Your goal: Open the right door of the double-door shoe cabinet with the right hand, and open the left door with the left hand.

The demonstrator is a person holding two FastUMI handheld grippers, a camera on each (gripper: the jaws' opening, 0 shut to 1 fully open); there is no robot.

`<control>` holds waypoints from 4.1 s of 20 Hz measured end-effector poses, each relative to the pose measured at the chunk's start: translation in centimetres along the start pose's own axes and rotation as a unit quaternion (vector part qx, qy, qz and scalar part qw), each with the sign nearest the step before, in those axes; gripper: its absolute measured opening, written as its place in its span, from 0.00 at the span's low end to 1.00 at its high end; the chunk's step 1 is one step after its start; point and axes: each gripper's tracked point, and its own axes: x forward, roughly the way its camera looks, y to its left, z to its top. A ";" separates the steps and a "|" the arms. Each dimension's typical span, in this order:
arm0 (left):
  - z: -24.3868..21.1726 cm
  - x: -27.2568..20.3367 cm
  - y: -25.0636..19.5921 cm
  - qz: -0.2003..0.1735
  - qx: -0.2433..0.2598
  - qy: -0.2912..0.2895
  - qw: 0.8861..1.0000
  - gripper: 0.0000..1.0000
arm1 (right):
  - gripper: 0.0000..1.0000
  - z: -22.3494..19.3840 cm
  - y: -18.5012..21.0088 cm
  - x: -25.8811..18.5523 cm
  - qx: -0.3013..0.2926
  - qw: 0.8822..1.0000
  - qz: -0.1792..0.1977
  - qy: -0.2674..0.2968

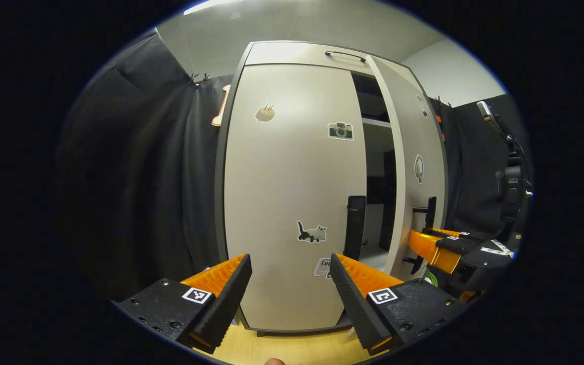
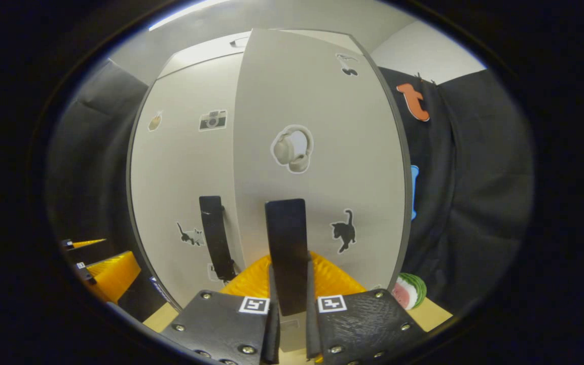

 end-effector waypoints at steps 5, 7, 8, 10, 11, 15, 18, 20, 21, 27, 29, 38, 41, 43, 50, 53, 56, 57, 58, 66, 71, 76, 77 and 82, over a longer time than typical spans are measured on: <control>-0.1 -0.2 -1.3 -0.017 -0.002 0.001 1.000 0.96 | 0.20 0.2 -0.6 -0.7 -0.003 1.000 -0.004 -0.004; -0.2 -0.1 -2.0 -0.024 -0.004 0.005 1.000 1.00 | 0.20 0.3 -1.0 -1.1 -0.005 1.000 -0.008 -0.006; -0.3 -0.1 -2.4 -0.028 -0.006 0.005 1.000 0.96 | 0.20 0.3 -1.1 -1.2 -0.007 1.000 -0.010 -0.007; -0.4 -0.2 -3.1 -0.036 -0.006 0.008 0.999 0.96 | 0.20 0.3 -1.6 -1.7 -0.008 1.000 -0.015 -0.008; -0.5 -0.3 -3.4 -0.039 -0.005 0.009 0.999 0.96 | 0.20 0.4 -1.9 -2.0 -0.009 1.000 -0.018 -0.009; -0.6 -0.7 -4.7 -0.053 -0.002 0.009 0.999 0.97 | 0.20 0.4 -4.5 -4.2 -0.018 0.999 -0.037 -0.014; -0.6 -1.2 -5.7 -0.064 -0.005 0.009 0.998 0.96 | 0.20 0.6 -6.6 -5.4 -0.014 0.998 -0.059 -0.017; -1.0 -1.4 -6.3 -0.071 -0.007 0.013 0.997 0.97 | 0.20 0.4 -7.6 -6.0 -0.006 0.998 -0.067 -0.008; -1.1 -1.7 -6.7 -0.075 -0.009 0.015 0.997 0.97 | 0.19 0.4 -7.9 -6.2 -0.002 0.998 -0.069 -0.006; -1.2 -2.6 -7.5 -0.080 -0.005 0.014 0.997 0.96 | 0.19 0.5 -10.8 -7.3 -0.006 0.994 -0.105 -0.011; -1.2 -2.5 -7.5 -0.077 -0.005 0.012 0.997 0.96 | 0.19 0.5 -12.4 -7.8 -0.012 0.992 -0.122 -0.010; -1.1 -2.1 -8.3 -0.075 -0.002 0.011 0.997 0.96 | 0.16 -0.4 -16.8 -8.5 -0.046 0.988 -0.147 -0.002; -1.3 -1.7 -8.6 -0.075 -0.005 0.013 0.997 0.97 | 0.13 -0.4 -17.6 -8.3 -0.021 0.991 -0.129 -0.003; -1.4 -1.4 -8.8 -0.075 -0.009 0.016 0.997 0.97 | 0.13 -0.5 -18.2 -8.5 -0.030 0.992 -0.123 0.000; -1.0 1.3 -9.1 -0.065 0.003 0.004 0.998 0.96 | 0.11 0.7 -22.0 -10.3 -0.014 0.987 -0.159 -0.022; -1.0 2.7 -9.5 -0.059 0.011 0.001 0.998 0.97 | 0.11 0.3 -22.2 -10.3 -0.006 0.987 -0.159 -0.019; -0.4 4.2 -9.4 -0.051 0.020 -0.010 0.998 0.96 | 0.11 0.3 -22.2 -10.7 -0.022 0.985 -0.167 -0.021; -0.3 4.5 -9.5 -0.049 0.021 -0.013 0.998 0.96 | 0.11 0.2 -22.5 -11.0 -0.024 0.985 -0.170 -0.018; -0.2 4.9 -9.5 -0.048 0.020 -0.015 0.999 0.96 | 0.21 0.1 -22.5 -11.3 -0.024 0.984 -0.173 -0.017; -0.1 8.2 -10.2 -0.040 0.025 -0.019 0.999 0.96 | 0.48 -0.1 -24.9 -14.1 0.004 0.977 -0.214 -0.015; -0.8 10.2 -10.9 -0.031 0.022 -0.014 0.999 0.96 | 0.82 -0.2 -26.2 -16.1 0.007 0.971 -0.238 -0.016; -2.1 12.5 -10.5 -0.005 0.015 0.005 1.000 0.94 | 0.81 -0.8 -27.9 -17.7 0.009 0.963 -0.270 -0.005; -2.3 12.8 -10.2 0.003 0.016 0.008 1.000 0.93 | 0.74 -1.0 -28.3 -18.0 0.012 0.961 -0.276 -0.004; -2.6 13.2 -8.9 0.038 0.010 0.011 0.999 0.61 | 0.81 -2.0 -29.0 -18.4 0.027 0.955 -0.295 0.005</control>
